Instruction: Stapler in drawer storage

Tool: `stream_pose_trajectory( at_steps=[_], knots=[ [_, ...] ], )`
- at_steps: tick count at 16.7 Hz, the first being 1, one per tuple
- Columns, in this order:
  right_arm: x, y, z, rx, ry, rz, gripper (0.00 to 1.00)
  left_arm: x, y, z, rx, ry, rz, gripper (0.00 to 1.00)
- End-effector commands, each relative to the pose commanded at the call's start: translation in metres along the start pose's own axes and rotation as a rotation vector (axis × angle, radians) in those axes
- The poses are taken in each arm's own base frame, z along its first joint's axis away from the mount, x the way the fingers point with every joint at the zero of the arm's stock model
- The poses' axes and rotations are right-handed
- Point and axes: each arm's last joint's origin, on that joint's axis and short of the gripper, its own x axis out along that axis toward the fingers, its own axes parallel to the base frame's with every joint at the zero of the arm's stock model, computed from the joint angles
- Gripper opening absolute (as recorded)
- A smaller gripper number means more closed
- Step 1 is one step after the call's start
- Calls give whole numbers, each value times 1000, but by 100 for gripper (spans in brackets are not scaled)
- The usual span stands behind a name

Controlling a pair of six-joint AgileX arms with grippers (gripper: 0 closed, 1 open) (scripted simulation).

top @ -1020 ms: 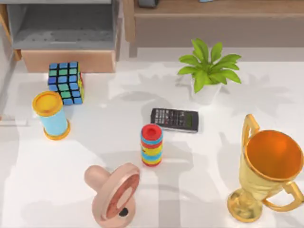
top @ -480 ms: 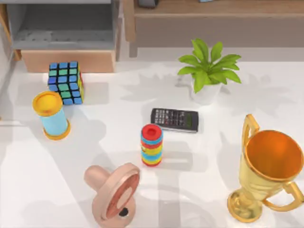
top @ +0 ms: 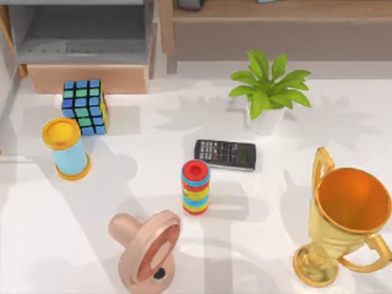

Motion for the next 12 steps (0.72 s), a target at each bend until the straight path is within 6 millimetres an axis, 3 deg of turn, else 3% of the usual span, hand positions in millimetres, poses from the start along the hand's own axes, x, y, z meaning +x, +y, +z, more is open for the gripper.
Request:
stream_pose_trajectory(
  at_steps=[10, 12],
  knots=[
    [0, 0, 0, 0, 0, 0, 100, 0, 0, 0, 0, 0, 0, 98],
    [0, 0, 0, 0, 0, 0, 100, 0, 0, 0, 0, 0, 0, 100]
  ],
)
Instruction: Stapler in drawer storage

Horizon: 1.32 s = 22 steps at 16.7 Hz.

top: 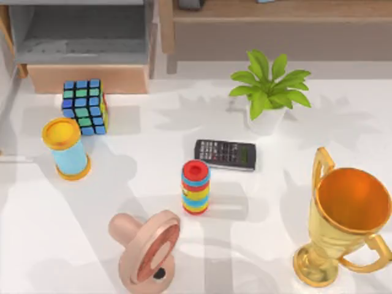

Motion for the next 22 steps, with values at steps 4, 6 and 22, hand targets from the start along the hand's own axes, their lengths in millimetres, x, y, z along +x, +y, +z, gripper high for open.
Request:
stream_pose_trajectory(
  at_steps=[4, 6, 22],
  knots=[
    [0, 0, 0, 0, 0, 0, 100, 0, 0, 0, 0, 0, 0, 100],
    [0, 0, 0, 0, 0, 0, 100, 0, 0, 0, 0, 0, 0, 100],
    [0, 0, 0, 0, 0, 0, 100, -134, 61, -12, 330, -858, 492, 100]
  ],
)
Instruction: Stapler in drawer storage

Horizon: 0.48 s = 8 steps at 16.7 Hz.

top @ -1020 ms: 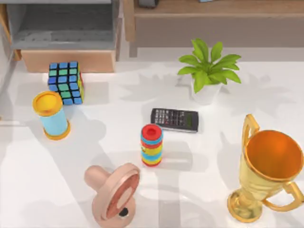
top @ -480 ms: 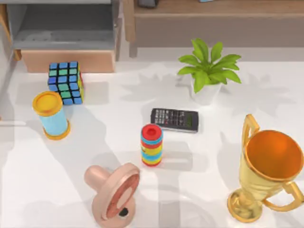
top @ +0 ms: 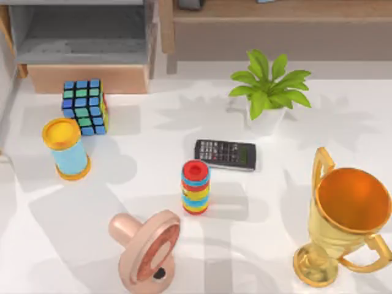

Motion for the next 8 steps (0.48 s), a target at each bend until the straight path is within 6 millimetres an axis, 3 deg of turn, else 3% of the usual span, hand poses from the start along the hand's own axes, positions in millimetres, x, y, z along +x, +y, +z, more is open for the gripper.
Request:
stream_pose_trajectory(
  at_steps=[4, 8],
  knots=[
    [0, 0, 0, 0, 0, 0, 100, -42, 37, 5, 198, -209, 272, 100],
    [0, 0, 0, 0, 0, 0, 100, -69, 45, -13, 388, -316, 460, 100]
  ],
)
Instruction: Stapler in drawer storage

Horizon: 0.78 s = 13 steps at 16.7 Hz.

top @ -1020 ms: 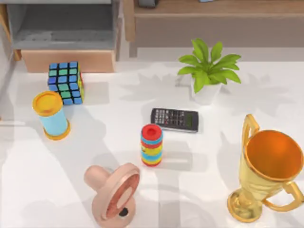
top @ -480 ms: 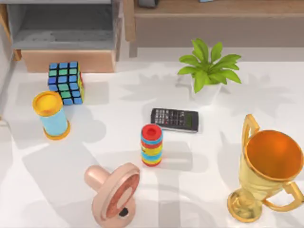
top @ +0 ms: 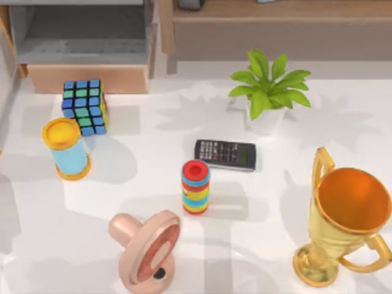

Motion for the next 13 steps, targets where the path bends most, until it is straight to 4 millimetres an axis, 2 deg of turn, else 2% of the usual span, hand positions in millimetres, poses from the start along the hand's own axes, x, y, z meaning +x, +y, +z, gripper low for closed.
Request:
stream_pose_trajectory(
  at_steps=[2, 4, 9, 13],
  knots=[
    [0, 0, 0, 0, 0, 0, 100, -14, -9, -13, 88, -36, 41, 100],
    [0, 0, 0, 0, 0, 0, 100, -29, -26, -28, 169, -66, 53, 100],
    [0, 0, 0, 0, 0, 0, 100, -80, -91, -67, 335, -139, 0, 100],
    [0, 0, 0, 0, 0, 0, 100, -127, -137, -84, 428, -195, -63, 100]
  ],
)
